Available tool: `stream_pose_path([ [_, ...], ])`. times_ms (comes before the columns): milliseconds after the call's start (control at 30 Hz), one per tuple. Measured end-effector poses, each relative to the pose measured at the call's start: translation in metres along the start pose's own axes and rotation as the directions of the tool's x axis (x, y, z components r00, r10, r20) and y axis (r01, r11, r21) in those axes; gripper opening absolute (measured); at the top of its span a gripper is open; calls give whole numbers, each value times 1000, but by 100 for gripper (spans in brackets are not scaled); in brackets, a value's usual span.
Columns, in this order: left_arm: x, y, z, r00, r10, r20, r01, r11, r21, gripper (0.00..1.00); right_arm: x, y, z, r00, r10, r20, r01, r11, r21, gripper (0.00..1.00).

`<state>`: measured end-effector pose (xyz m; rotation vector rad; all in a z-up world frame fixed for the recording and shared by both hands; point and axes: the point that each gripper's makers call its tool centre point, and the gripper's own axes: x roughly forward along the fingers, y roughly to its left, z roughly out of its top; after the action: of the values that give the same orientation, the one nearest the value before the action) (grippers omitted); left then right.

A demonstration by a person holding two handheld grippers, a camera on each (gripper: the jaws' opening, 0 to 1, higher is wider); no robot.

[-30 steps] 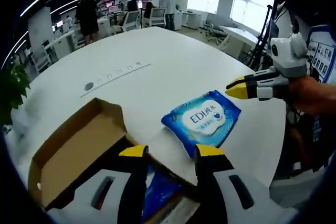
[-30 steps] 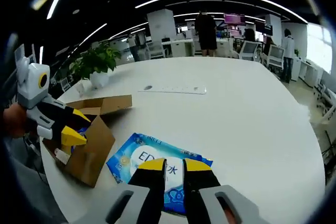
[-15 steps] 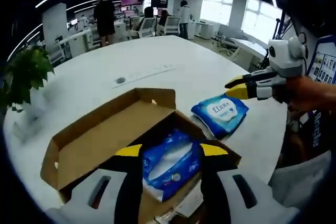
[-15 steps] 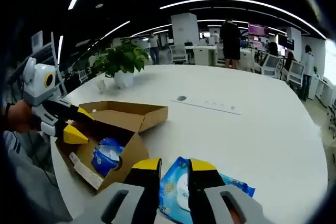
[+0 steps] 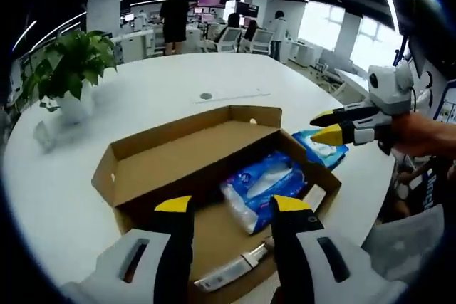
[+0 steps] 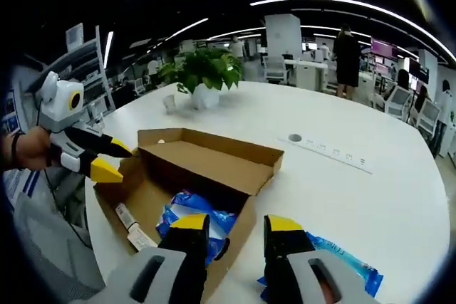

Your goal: Operate the shoe box by opening the lid, removing the specified soft item, and placing it in the target area until the item is outside and the box remains undamaged.

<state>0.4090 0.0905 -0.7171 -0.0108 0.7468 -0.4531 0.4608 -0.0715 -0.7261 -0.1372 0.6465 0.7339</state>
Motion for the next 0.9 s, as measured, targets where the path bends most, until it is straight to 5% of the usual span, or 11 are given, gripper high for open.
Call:
stream_pose_path([
  [433,-27,30,-27,1000,31,5,-31,998,-51,46,19,30,0,997,49,-58,-52,997,-51,32],
  [900,-41,31,-38,1000,15,7,-15,999,-51,46,36,41,-11,978,98,-183,-126,981,-149,43],
])
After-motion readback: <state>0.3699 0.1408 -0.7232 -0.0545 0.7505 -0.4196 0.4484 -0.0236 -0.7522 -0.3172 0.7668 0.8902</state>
